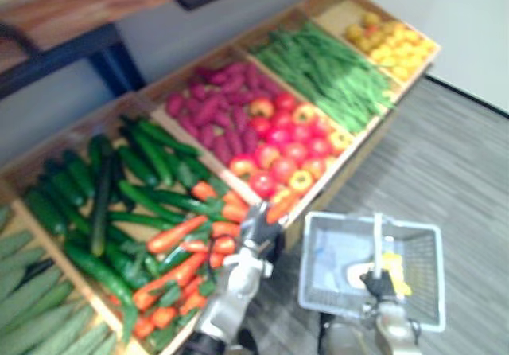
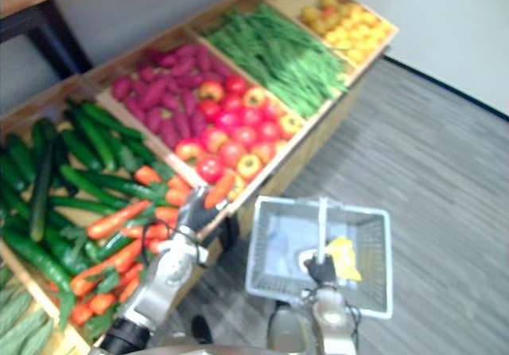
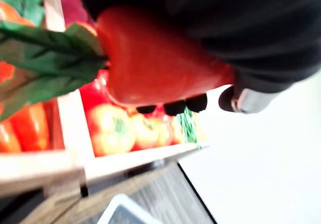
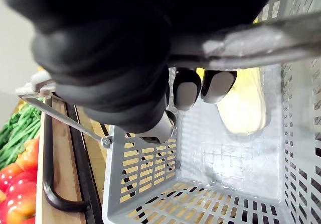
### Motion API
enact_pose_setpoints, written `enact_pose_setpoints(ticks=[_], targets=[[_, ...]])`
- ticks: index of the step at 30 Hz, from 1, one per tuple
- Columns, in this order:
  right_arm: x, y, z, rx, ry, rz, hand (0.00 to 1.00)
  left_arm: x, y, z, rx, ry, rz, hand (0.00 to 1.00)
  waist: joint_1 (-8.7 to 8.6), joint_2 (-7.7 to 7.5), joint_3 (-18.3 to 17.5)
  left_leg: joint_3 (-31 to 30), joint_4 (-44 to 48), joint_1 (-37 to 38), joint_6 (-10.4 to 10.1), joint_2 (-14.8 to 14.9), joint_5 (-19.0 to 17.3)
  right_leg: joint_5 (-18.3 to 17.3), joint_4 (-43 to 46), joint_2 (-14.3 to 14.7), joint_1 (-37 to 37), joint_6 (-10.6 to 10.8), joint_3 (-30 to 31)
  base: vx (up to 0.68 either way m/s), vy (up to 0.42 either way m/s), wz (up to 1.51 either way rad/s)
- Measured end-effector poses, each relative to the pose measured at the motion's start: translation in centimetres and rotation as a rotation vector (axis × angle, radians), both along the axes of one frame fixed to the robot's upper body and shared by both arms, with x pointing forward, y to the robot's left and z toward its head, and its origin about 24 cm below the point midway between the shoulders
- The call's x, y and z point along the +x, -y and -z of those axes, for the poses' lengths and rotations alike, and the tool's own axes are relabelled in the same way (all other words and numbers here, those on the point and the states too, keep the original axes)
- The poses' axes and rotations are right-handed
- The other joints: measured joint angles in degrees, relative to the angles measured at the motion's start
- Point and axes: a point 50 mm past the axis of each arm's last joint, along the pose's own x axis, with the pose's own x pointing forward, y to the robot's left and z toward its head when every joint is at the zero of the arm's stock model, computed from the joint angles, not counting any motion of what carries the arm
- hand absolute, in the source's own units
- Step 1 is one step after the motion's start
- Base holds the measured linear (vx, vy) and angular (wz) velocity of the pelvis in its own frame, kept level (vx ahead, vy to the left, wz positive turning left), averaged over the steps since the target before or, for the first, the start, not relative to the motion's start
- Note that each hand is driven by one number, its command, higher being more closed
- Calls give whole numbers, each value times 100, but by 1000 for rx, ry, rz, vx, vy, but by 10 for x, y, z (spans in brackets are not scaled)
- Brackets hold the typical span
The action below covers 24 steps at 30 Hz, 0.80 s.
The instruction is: Pick vegetable in the basket
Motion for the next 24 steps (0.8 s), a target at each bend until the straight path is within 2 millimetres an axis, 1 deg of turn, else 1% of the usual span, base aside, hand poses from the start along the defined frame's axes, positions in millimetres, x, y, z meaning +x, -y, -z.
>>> enact_pose_setpoints(ticks=[1,2,3,4,5,6,7,8,9,10,11,12,13,14,15,16,17,18,19,20,21,22,23,24], targets=[[2,-4,-1,-3,4,-20,100,-2,-2,3,-6,-20,-4,100,3,-15,-6,214,156,24,20,15,-25,23,-2,-52,-25,25,-226,-136,-42,-174],[6,-13,-3,-15,8,-80,100,-4,-2,9,-28,-57,-3,100,-10,-40,16,573,429,-10,31,34,-184,297,-262,173,-37,67,-240,-241,-44,-203],[12,-15,-5,-38,19,-130,100,-4,-1,13,-22,-77,15,100,63,254,-140,686,210,-95,34,111,-339,979,-1440,833,125,135,135,-227,-49,-236],[17,-18,-8,-39,29,-147,100,-6,2,16,-32,-89,28,100,240,417,-234,996,85,1,-26,293,-348,819,-1451,861,141,-49,-78,-231,-69,-238],[23,-24,-11,-51,44,-193,100,-2,6,17,-38,-97,37,100,242,362,-238,1512,151,-14,32,394,-331,-11,-435,524,52,-115,-681,-67,-132,-205],[24,-30,-12,-47,48,-226,100,-1,11,19,-35,-107,56,100,251,269,-246,1822,228,32,-14,427,-297,-337,-211,259,168,198,-999,-53,-163,-169],[25,-34,-13,-44,47,-242,100,-2,13,21,-34,-118,62,100,277,234,-254,1988,254,60,-72,460,-262,-350,-415,291,220,318,-1039,19,-237,-147],[25,-41,-13,-37,42,-279,100,-5,15,29,-33,-160,67,100,255,294,-265,2236,252,120,-133,603,-82,-13,-821,640,263,109,-889,24,-271,-142],[22,-47,-13,-31,39,-317,100,-8,18,34,-29,-185,84,100,252,297,-261,2387,324,267,-181,753,-47,168,-1227,949,419,-44,-644,38,-267,-136],[19,-50,-13,-27,37,-339,100,-9,20,36,-28,-195,89,100,270,285,-257,2493,387,368,-206,852,-34,201,-1337,1065,502,-92,-529,46,-219,-116],[15,-54,-13,-26,40,-370,100,-11,25,40,-30,-213,102,100,245,268,-258,2640,579,525,-208,1018,-35,227,-1459,1226,642,-134,-335,29,-153,-95],[12,-58,-15,-28,48,-397,100,-13,29,42,-39,-227,107,100,220,232,-258,2575,1015,563,-202,1242,-48,241,-1538,1349,736,-156,-83,7,-117,-91],[12,-61,-17,-28,54,-412,100,-13,30,43,-44,-232,105,100,228,201,-250,2431,1338,501,-142,1365,-98,256,-1592,1400,772,-183,87,-18,-69,-116],[15,-66,-19,-27,68,-443,100,-14,30,45,-54,-244,99,100,287,140,-223,1547,1840,258,-146,1361,-454,325,-1687,1476,781,-255,496,-37,-46,-150],[18,-73,-23,-24,84,-481,100,-17,30,50,-69,-267,89,100,317,124,-213,480,1987,3,-195,1079,-726,407,-1772,1533,790,-290,848,-32,-57,-160],[19,-76,-24,-20,90,-496,100,-19,29,53,-67,-279,85,100,314,123,-213,3,1983,-79,-216,912,-828,429,-1797,1569,804,-297,1031,-15,-48,-163],[20,-80,-25,-7,98,-513,100,-23,27,59,-59,-305,76,100,320,113,-206,-860,1834,-192,-198,581,-920,490,-1809,1614,828,-313,1306,3,-33,-121],[21,-81,-26,2,104,-514,100,-25,27,62,-55,-315,73,100,319,129,-216,-1205,1731,-223,-201,435,-935,520,-1814,1637,840,-306,1417,14,3,-130],[21,-80,-29,20,115,-506,100,-26,27,68,-43,-343,72,100,273,148,-216,-1622,1315,-250,-206,231,-847,569,-1836,1672,918,-240,1563,10,26,-75],[21,-78,-29,21,117,-503,100,-27,28,70,-37,-352,74,100,261,155,-220,-1624,1124,-236,-204,225,-712,580,-1840,1699,949,-224,1600,7,67,-59],[21,-75,-30,25,116,-497,100,-26,30,72,-27,-362,83,100,259,181,-222,-1586,853,-212,-211,260,-381,592,-1862,1757,1002,-201,1640,-6,116,-23],[21,-73,-30,30,117,-493,100,-24,32,74,-4,-370,101,100,268,144,-227,-1539,649,-119,-255,247,-371,617,-1884,1769,1014,-159,1686,3,131,-12],[22,-72,-33,36,132,-492,100,-20,33,75,15,-373,106,100,267,109,-220,-1499,421,-67,-252,192,-346,663,-1969,1739,1005,-100,1690,-14,175,-2],[22,-73,-39,48,158,-492,100,-15,30,79,51,-395,94,0,265,53,-221,-1464,191,-58,-179,61,-205,774,-2185,1636,1014,44,1693,-16,141,4]])
